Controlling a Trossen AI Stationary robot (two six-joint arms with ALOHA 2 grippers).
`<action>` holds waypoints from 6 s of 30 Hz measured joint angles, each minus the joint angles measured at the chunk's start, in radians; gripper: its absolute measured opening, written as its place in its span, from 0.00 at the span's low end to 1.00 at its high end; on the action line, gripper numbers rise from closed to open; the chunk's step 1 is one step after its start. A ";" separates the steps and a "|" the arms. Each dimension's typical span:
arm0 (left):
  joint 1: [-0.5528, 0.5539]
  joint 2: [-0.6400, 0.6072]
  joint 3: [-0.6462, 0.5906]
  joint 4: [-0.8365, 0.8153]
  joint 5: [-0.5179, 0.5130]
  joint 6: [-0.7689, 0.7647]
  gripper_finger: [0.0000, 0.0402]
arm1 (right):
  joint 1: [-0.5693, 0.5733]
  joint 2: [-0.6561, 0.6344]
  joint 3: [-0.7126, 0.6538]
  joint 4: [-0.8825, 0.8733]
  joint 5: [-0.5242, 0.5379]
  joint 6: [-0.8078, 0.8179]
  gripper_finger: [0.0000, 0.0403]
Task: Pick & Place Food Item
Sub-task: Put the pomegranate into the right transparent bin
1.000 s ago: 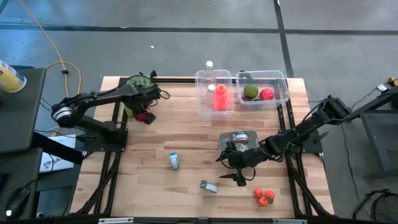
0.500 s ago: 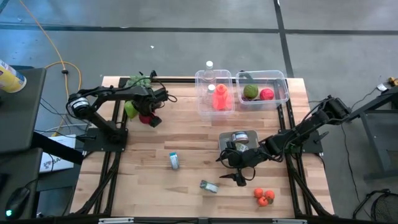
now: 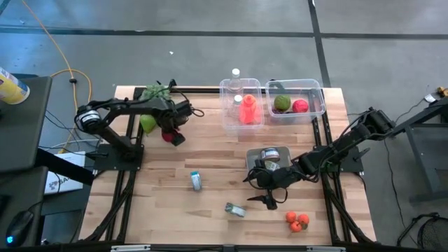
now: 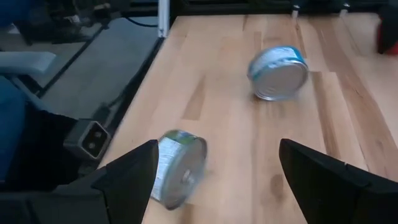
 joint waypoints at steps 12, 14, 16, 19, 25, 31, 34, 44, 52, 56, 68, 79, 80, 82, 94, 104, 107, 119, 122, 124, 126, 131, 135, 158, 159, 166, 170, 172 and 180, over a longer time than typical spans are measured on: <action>-0.173 -0.260 0.005 0.189 0.030 -0.008 0.90 | 0.011 0.018 0.000 0.052 -0.040 0.000 0.80; -0.218 -0.318 0.005 0.223 0.030 -0.009 0.90 | 0.005 0.018 0.000 0.052 -0.041 0.000 0.80; -0.270 -0.371 0.005 0.267 0.030 -0.006 0.91 | 0.004 0.018 0.000 0.054 -0.040 0.000 0.80; -0.365 -0.436 0.006 0.348 0.030 0.024 0.91 | 0.004 0.018 0.000 0.067 -0.041 0.000 0.80; -0.573 -0.475 0.006 0.530 0.024 0.135 0.91 | 0.005 0.018 0.000 0.106 -0.044 -0.025 0.80; -0.738 -0.429 0.007 0.741 -0.037 0.216 0.92 | -0.002 0.018 0.000 0.194 -0.038 -0.022 0.80; -0.806 -0.403 0.007 0.820 -0.063 0.300 0.92 | -0.002 0.018 0.000 0.260 -0.041 -0.012 0.80; -0.999 -0.326 0.007 1.031 -0.249 0.543 0.92 | -0.002 0.018 0.000 0.326 -0.020 0.034 0.80; -1.054 -0.271 0.007 1.145 -0.295 0.588 0.92 | -0.010 0.018 0.000 0.354 0.038 0.026 0.80; -1.056 -0.217 0.007 1.265 -0.293 0.533 0.92 | -0.014 0.018 0.000 0.375 0.037 -0.084 0.80; -1.016 -0.181 0.007 1.439 -0.280 0.013 0.92 | 0.102 0.018 0.000 0.459 0.145 -0.776 0.71; -0.880 -0.149 0.007 1.444 -0.020 -0.238 0.92 | 0.111 0.018 0.000 0.519 0.264 -1.074 0.68; -0.871 -0.142 0.007 1.444 -0.005 -0.249 0.92 | 0.111 0.018 0.000 0.517 0.282 -1.073 0.68; -0.855 -0.127 0.007 1.451 0.023 -0.266 0.92 | 0.110 0.018 0.000 0.518 0.302 -1.046 0.68; -0.814 -0.112 0.007 1.476 0.066 -0.289 0.92 | 0.098 0.018 0.000 0.538 0.331 -0.892 0.68; -0.807 -0.112 0.007 1.474 0.060 -0.288 0.92 | 0.099 0.018 0.000 0.537 0.371 -0.861 0.74; -0.798 -0.112 0.007 1.468 0.060 -0.288 0.92 | 0.099 0.018 0.000 0.531 0.450 -0.805 0.83; -0.786 -0.112 0.007 1.467 0.059 -0.287 0.92 | 0.086 0.018 0.000 0.481 0.557 -0.680 0.89; -0.783 -0.112 0.007 1.467 0.059 -0.287 0.92 | 0.077 0.018 0.000 0.479 0.554 -0.706 0.88; -0.780 -0.112 0.007 1.467 0.059 -0.287 0.92 | 0.072 0.018 0.000 0.479 0.555 -0.706 0.88; -0.779 -0.112 0.007 1.467 0.059 -0.287 0.92 | 0.070 0.018 0.000 0.483 0.552 -0.714 0.88; -0.779 -0.112 0.007 1.467 0.059 -0.287 0.92 | 0.070 0.018 0.000 0.505 0.518 -0.797 0.88; -0.779 -0.112 0.007 1.467 0.059 -0.287 0.92 | 0.059 0.018 0.000 0.530 0.488 -0.864 0.88; -0.782 -0.111 0.005 1.462 0.059 -0.287 0.92 | 0.025 0.234 0.003 0.901 0.510 -1.436 0.88; -0.782 -0.112 0.006 1.464 0.059 -0.288 0.92 | 0.025 0.234 0.003 0.908 0.508 -1.436 0.88; -0.782 -0.112 0.007 1.457 0.059 -0.287 0.92 | 0.024 0.234 0.003 0.907 0.393 -1.434 0.88; -0.782 -0.112 0.007 1.457 0.059 -0.287 0.92 | 0.006 0.234 0.009 0.905 0.333 -1.436 0.88; -0.782 -0.112 0.007 1.457 0.059 -0.287 0.92 | -0.010 0.234 0.025 0.894 0.323 -1.429 0.88; -0.782 -0.112 0.007 1.455 0.063 -0.287 0.92 | -0.035 0.233 0.111 0.681 0.317 -1.328 0.88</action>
